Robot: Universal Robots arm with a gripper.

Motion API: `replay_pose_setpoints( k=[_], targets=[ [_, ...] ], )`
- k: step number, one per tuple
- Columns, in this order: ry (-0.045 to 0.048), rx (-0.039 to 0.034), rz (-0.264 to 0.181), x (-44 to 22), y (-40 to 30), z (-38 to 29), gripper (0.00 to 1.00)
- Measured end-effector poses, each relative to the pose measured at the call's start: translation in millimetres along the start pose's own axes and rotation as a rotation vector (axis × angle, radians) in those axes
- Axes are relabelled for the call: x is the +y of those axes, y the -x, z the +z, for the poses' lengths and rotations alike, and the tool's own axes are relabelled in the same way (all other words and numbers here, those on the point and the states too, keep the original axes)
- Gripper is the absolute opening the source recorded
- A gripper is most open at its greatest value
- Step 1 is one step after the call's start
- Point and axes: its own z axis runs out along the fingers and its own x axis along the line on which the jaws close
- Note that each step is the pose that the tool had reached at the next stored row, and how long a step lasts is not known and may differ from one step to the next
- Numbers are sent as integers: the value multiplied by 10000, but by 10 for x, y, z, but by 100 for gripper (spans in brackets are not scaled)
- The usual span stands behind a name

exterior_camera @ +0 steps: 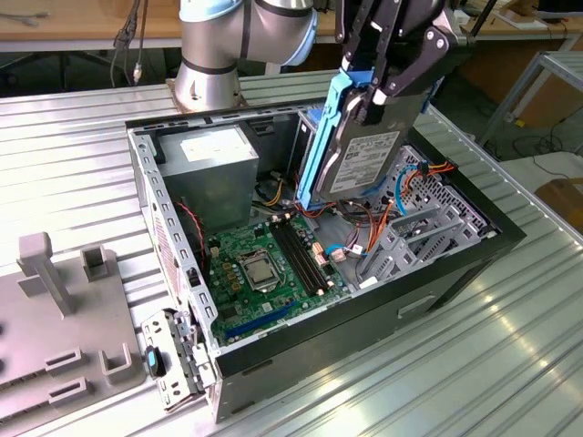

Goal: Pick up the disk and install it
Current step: 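Pick up the disk, then insert the disk into the insertion slot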

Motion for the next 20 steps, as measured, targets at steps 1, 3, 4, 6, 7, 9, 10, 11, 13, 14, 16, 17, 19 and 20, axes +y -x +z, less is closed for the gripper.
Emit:
replay_pose_setpoints(
  k=[1,3,4,6,7,9,10,11,13,14,16,17,19,20],
  targets=[
    [0,1,1,-10,-12,1,37],
    [0,0,5,-33,-33,3,37],
    [0,0,7,-54,-40,4,37],
    [0,1,13,-125,-45,7,37],
    [0,1,16,-167,-46,8,37],
    [0,2,19,-167,-42,9,37],
    [0,-2,19,-164,-22,10,37],
    [0,0,17,-163,-3,10,37],
    [0,-1,16,-163,17,15,37],
    [0,0,16,-163,17,14,37],
    [1,1,18,-162,18,19,37],
    [1,1,17,-162,18,23,37],
    [0,2,17,-162,18,23,37],
    [0,1,17,-162,18,24,37]
  ],
)
